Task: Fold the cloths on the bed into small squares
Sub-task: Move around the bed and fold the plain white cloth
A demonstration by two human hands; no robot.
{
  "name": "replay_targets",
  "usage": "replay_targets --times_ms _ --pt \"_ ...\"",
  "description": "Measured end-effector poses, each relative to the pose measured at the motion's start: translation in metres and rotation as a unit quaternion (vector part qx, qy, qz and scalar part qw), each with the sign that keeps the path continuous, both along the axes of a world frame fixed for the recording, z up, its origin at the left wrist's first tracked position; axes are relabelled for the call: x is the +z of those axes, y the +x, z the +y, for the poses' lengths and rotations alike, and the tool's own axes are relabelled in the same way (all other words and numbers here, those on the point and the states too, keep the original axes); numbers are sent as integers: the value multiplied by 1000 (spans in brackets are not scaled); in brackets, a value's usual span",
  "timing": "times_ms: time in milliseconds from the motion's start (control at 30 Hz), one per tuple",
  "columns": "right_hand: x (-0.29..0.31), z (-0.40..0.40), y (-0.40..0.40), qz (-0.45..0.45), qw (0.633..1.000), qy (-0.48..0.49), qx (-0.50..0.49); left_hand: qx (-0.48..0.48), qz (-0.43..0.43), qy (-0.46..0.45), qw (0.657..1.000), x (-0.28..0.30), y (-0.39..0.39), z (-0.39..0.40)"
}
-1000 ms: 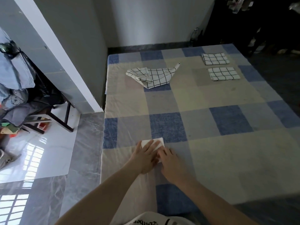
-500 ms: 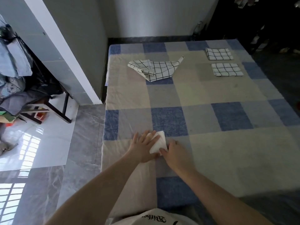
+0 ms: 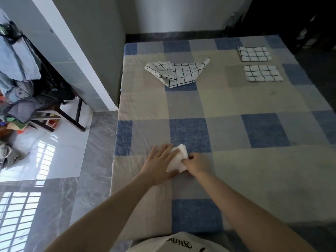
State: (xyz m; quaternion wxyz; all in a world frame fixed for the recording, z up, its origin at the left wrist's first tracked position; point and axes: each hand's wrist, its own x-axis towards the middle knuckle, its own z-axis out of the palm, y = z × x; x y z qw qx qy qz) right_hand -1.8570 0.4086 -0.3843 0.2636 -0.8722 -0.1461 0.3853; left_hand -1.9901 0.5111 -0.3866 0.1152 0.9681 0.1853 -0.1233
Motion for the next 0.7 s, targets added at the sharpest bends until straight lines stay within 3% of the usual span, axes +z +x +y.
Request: replay_targets --times_ms 167,367,433,533,700 --pt "0 -47 83 97 962 125 -221 44 19 8 999 7 62 5" --pt "26 -121 215 153 873 236 -399 -67 31 -16 997 16 183 -34" --pt "31 -134 259 125 871 252 -403 -91 38 -20 995 18 230 -44" --pt "38 -138 325 46 893 247 -373 -36 72 -58 995 20 296 -49" --pt "44 -122 411 -156 949 155 -226 -25 208 -57 976 8 344 -51"
